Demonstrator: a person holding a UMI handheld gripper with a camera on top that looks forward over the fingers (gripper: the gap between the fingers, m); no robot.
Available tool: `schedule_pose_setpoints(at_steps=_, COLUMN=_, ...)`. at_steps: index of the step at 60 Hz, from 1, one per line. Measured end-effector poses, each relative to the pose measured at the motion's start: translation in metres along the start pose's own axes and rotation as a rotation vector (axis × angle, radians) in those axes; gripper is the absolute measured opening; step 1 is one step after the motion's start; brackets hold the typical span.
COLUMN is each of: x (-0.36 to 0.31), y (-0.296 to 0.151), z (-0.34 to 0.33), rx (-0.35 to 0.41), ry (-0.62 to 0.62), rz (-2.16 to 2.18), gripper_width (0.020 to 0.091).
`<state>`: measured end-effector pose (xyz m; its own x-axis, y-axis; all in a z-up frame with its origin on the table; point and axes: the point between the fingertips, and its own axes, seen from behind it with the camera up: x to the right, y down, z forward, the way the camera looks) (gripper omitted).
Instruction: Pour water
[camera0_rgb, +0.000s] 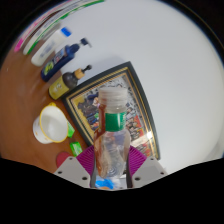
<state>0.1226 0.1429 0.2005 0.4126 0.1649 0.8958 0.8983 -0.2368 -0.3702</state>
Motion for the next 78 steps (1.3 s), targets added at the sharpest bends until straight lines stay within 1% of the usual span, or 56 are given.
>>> schedule_pose_setpoints(at_steps=13, x=-0.037, y=0.009, z=0.01, rx=0.042, ry=-0.208, rz=0.661, gripper_width=0.0412)
schedule_pose_setpoints(at_steps=23, x=-0.076, y=0.025, z=0.034, rx=0.037, ry=-0.305, rz=0.912, gripper_width=0.0417)
schedule_pose_setpoints(at_steps=32, x=-0.103, y=0.041, z=0.051, rx=0.034, ry=-0.339, rz=0.984, gripper_width=0.0416)
schedule_pose_setpoints(at_steps=35, x=-0.113, y=0.052, z=0.055, rx=0.01, ry=-0.344, rz=0.998, gripper_width=0.0417)
schedule_pose_setpoints(at_steps=36, x=-0.116, y=0.057, z=0.055, rx=-0.001, ry=-0.343, rz=1.003, gripper_width=0.0436)
schedule_pose_setpoints(at_steps=38, x=-0.113, y=0.056, z=0.055, rx=0.029, ry=-0.328, rz=1.031, gripper_width=0.0426)
schedule_pose_setpoints(at_steps=42, x=-0.115, y=0.06, z=0.053, rx=0.044, ry=-0.322, rz=1.051, gripper_width=0.0424)
schedule_pose_setpoints(at_steps=47, x=-0.112, y=0.061, z=0.054, rx=0.049, ry=-0.305, rz=1.056, gripper_width=0.0461)
schedule_pose_setpoints(at_steps=53, x=-0.113, y=0.06, z=0.055, rx=0.038, ry=-0.299, rz=1.044, gripper_width=0.0542)
schedule_pose_setpoints(at_steps=55, x=-0.115, y=0.062, z=0.055, rx=0.021, ry=-0.303, rz=1.028, gripper_width=0.0579)
schedule_pose_setpoints(at_steps=57, x=-0.118, y=0.063, z=0.052, rx=0.005, ry=-0.316, rz=1.014, gripper_width=0.0658)
schedule_pose_setpoints(at_steps=60, x=-0.122, y=0.061, z=0.046, rx=-0.01, ry=-0.347, rz=1.013, gripper_width=0.0837)
schedule_pose_setpoints(at_steps=61, x=-0.123, y=0.061, z=0.043, rx=-0.015, ry=-0.356, rz=1.016, gripper_width=0.087)
schedule_pose_setpoints(at_steps=62, x=-0.123, y=0.061, z=0.039, rx=-0.022, ry=-0.363, rz=1.018, gripper_width=0.086)
schedule_pose_setpoints(at_steps=63, x=-0.123, y=0.061, z=0.036, rx=-0.032, ry=-0.366, rz=1.018, gripper_width=0.0835)
schedule_pose_setpoints(at_steps=64, x=-0.122, y=0.063, z=0.032, rx=-0.041, ry=-0.366, rz=1.016, gripper_width=0.0832)
schedule_pose_setpoints(at_steps=67, x=-0.117, y=0.067, z=0.018, rx=-0.072, ry=-0.355, rz=1.009, gripper_width=0.0859)
schedule_pose_setpoints(at_steps=74, x=-0.104, y=0.069, z=-0.034, rx=-0.146, ry=-0.346, rz=1.029, gripper_width=0.0859)
schedule_pose_setpoints(at_steps=78, x=-0.094, y=0.064, z=-0.074, rx=-0.17, ry=-0.337, rz=1.042, gripper_width=0.0862)
